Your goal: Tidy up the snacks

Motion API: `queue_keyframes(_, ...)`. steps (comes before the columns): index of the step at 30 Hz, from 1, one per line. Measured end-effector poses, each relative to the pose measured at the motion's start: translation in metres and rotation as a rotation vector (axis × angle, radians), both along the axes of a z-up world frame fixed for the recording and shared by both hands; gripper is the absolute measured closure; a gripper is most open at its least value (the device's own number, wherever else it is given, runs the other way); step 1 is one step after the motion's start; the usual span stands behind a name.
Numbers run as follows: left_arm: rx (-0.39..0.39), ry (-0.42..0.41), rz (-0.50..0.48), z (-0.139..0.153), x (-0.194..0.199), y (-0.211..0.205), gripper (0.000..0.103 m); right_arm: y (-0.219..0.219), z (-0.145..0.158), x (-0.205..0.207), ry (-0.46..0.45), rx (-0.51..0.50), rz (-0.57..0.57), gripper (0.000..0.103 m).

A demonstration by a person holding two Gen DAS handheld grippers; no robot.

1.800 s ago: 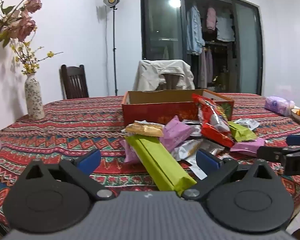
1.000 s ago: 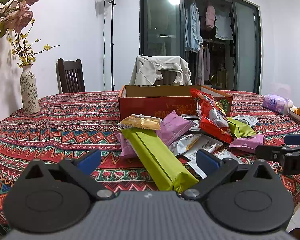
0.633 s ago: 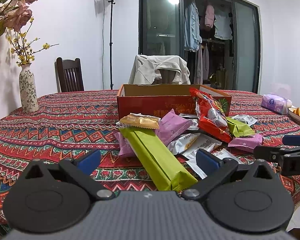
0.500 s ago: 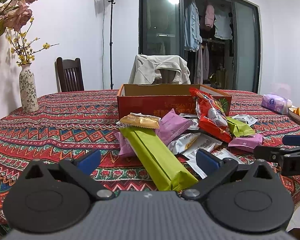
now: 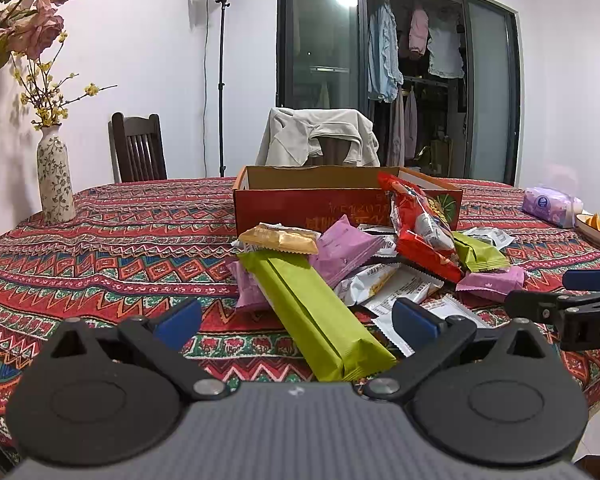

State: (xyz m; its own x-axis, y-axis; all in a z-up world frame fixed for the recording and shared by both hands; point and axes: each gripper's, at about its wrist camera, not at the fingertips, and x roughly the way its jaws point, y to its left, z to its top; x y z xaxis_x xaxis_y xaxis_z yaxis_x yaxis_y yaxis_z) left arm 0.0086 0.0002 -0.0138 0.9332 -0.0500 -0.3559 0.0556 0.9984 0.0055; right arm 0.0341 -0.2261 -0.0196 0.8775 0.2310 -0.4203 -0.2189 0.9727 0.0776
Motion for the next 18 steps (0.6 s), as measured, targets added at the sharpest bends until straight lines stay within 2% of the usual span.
queue_keyframes(18,-0.004,0.005,0.001,-0.0031,0.0005,0.0011,0.0,0.0004,0.0003,0.0003,0.001,0.0,-0.001,0.0)
